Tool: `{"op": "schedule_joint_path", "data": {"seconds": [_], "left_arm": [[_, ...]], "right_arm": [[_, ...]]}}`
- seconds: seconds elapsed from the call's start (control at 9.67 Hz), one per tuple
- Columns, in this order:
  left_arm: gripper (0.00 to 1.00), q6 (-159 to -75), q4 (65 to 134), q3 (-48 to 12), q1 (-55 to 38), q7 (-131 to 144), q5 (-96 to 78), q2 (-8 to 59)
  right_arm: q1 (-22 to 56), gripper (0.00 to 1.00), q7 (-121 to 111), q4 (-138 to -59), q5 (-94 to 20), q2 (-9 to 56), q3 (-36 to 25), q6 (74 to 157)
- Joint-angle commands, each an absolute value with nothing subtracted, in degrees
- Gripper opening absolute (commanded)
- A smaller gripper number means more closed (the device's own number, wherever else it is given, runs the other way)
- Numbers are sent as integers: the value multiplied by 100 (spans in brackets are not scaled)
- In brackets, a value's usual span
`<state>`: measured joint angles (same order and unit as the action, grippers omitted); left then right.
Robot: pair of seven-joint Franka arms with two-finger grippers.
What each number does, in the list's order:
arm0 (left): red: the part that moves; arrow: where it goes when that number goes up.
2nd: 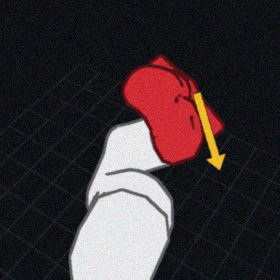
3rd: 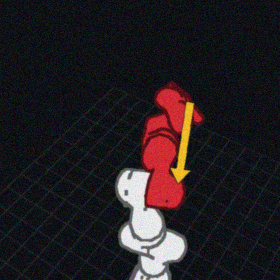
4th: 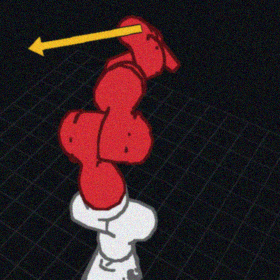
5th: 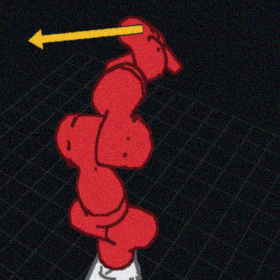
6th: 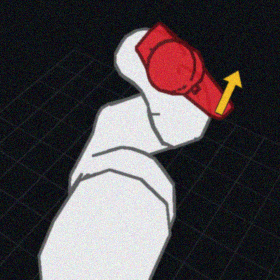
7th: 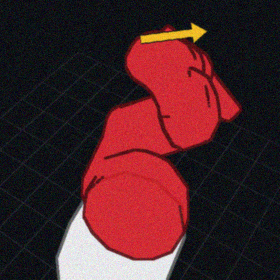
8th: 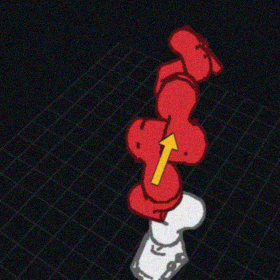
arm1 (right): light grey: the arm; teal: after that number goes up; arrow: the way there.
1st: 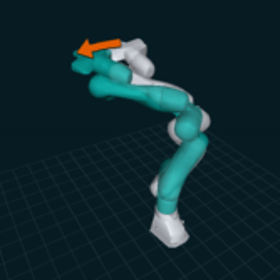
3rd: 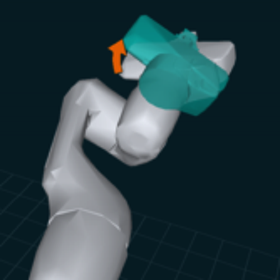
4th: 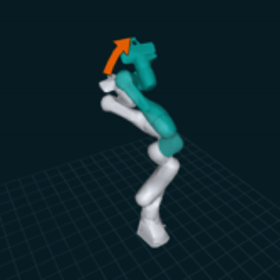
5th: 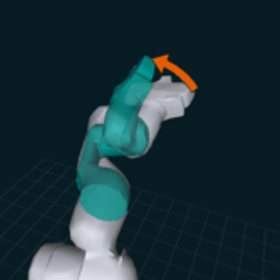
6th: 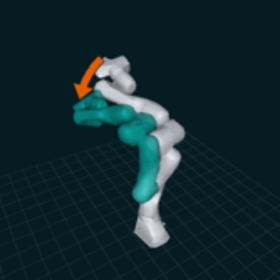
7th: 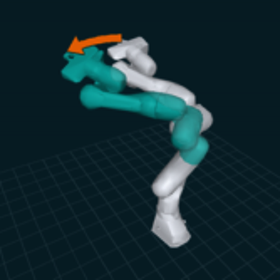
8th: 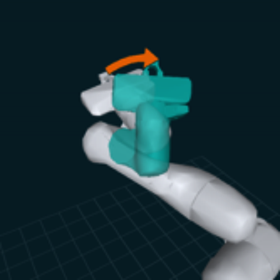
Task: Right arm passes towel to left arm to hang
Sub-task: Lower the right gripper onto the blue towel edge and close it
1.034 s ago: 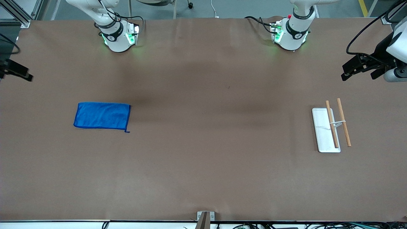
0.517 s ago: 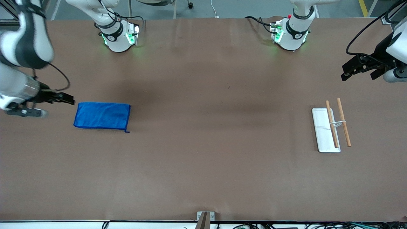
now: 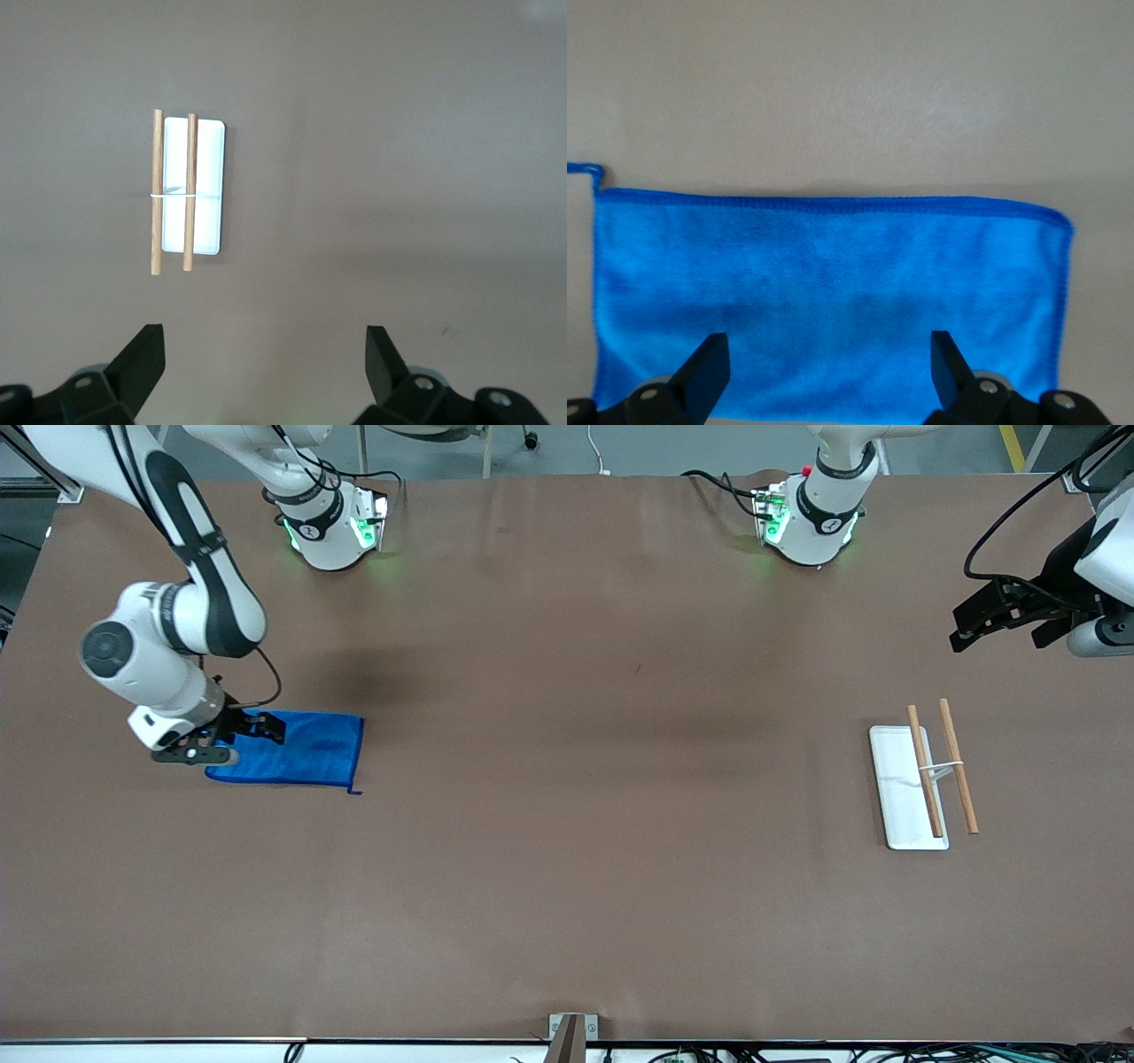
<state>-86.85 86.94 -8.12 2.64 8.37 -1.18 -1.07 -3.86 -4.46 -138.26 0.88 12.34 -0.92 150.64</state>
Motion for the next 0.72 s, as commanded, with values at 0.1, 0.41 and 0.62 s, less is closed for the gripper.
{"op": "schedule_joint_path", "data": {"seconds": [0.1, 0.41, 0.62], "left_arm": [[100, -8684, 8728, -826, 272, 765, -44, 18], [100, -8684, 8719, -826, 255, 765, -26, 35], [100, -8684, 8719, -835, 255, 756, -35, 35]], "right_arm": [[-404, 95, -677, -14027, 53, 1608, -88, 15741], [-422, 87, -677, -14027, 97, 1801, -88, 15890], [-422, 79, -677, -14027, 97, 1881, -88, 15934]]}}
